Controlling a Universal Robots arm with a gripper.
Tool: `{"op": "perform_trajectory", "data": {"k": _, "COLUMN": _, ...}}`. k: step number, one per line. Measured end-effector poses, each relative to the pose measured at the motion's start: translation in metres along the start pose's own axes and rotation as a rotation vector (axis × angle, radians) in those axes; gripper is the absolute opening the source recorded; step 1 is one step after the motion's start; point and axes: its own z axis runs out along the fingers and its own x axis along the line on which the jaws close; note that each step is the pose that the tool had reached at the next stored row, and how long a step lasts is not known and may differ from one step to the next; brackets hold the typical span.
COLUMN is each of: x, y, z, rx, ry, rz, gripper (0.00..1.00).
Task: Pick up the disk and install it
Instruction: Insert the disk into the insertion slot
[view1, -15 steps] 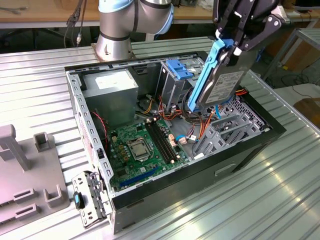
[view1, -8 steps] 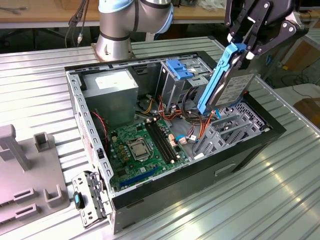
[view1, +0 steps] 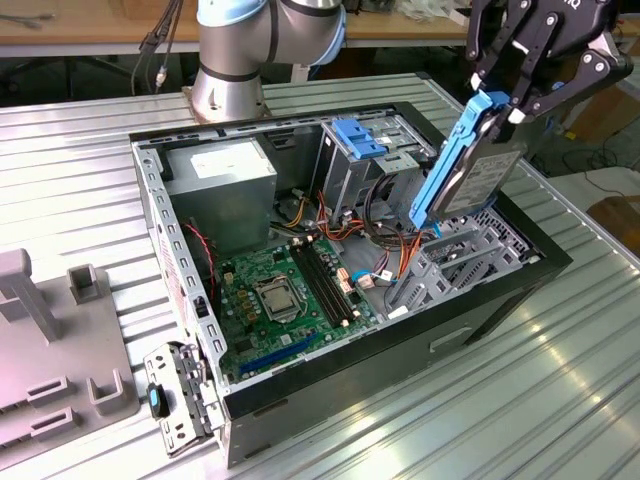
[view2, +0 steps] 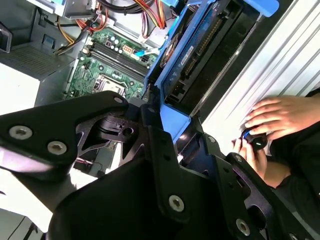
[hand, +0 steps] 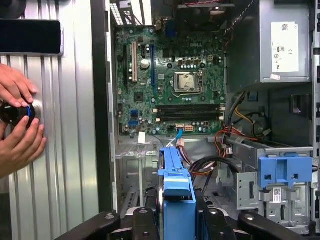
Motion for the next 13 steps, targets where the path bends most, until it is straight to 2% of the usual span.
{"op": "perform_trajectory", "data": {"k": 7, "x": 0.0148, "y": -0.0073, "z": 0.012, "rx": 0.0, "ry": 0.0002, "rz": 0.0, "gripper": 0.37}}
{"op": "perform_trajectory", "data": {"k": 13, "x": 0.0162, "y": -0.015, "z": 0.0186, "rx": 0.0, "ry": 0.0002, "rz": 0.0, "gripper": 0.37}}
